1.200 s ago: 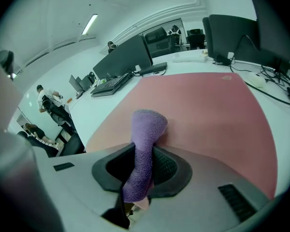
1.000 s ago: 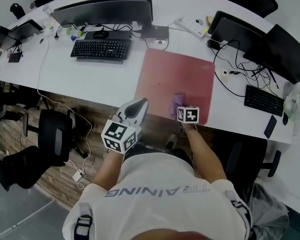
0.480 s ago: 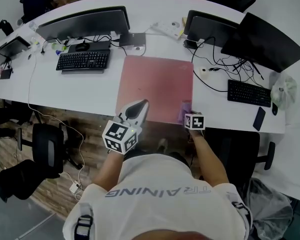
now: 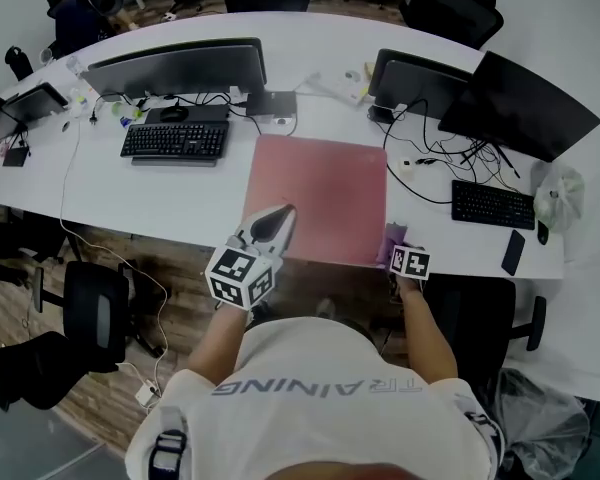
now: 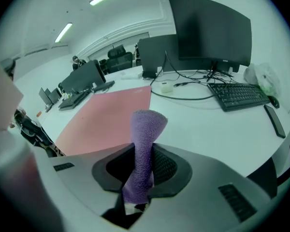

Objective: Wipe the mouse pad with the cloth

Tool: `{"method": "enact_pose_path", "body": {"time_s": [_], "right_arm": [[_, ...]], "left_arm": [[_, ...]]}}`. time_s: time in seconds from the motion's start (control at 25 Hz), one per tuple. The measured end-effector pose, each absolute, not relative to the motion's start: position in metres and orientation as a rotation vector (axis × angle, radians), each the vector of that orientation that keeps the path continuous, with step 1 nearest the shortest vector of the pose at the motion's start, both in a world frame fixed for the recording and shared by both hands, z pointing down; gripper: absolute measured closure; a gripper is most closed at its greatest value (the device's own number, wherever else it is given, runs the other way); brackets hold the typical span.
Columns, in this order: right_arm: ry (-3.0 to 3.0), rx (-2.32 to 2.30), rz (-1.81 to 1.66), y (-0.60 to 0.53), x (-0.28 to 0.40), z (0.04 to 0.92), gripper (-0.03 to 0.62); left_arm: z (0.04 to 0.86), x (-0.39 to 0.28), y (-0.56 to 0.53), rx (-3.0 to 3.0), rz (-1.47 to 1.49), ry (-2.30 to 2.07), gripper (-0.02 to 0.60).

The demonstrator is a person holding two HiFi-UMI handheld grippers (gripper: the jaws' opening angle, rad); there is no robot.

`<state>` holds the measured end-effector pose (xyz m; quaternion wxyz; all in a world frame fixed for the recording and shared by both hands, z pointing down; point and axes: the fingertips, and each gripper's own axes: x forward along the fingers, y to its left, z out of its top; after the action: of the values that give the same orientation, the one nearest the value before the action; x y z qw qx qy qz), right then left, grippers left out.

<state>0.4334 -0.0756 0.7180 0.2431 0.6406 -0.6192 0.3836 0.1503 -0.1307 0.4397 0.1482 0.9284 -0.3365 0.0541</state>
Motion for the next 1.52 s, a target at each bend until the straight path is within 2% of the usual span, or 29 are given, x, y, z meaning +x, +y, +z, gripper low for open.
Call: {"method": "enact_pose_path", "body": {"time_s": [0.28,0.56,0.76,1.08,1.52], "right_arm": [[-1.980,1.889,0.859,-0.126,0.384,0.607,0.494],[-2.304,1.930,0.516,-0.161,0.309,0.465,0.494],[-2.458,1.900,0.315,-0.163,0.260,0.397,0.494],[-2.451,1.915,0.174,-0.169,0.235,0.372,0.496],[-2.418,1.925,0.118,-0.167,0.236,0.373,0.496]], "left_arm": [[0.412,0.104,-0.156,2.703,0.089,-1.039,0.546],[0.384,0.050,-0.173,2.721,0.011,-1.145,0.546],[0.375,0.012,-0.180,2.693,-0.045,-1.210,0.546],[0.372,-0.015,-0.187,2.673,-0.063,-1.252,0.546],[0.374,-0.008,-0.193,2.677,-0.062,-1.219,0.546]]}}
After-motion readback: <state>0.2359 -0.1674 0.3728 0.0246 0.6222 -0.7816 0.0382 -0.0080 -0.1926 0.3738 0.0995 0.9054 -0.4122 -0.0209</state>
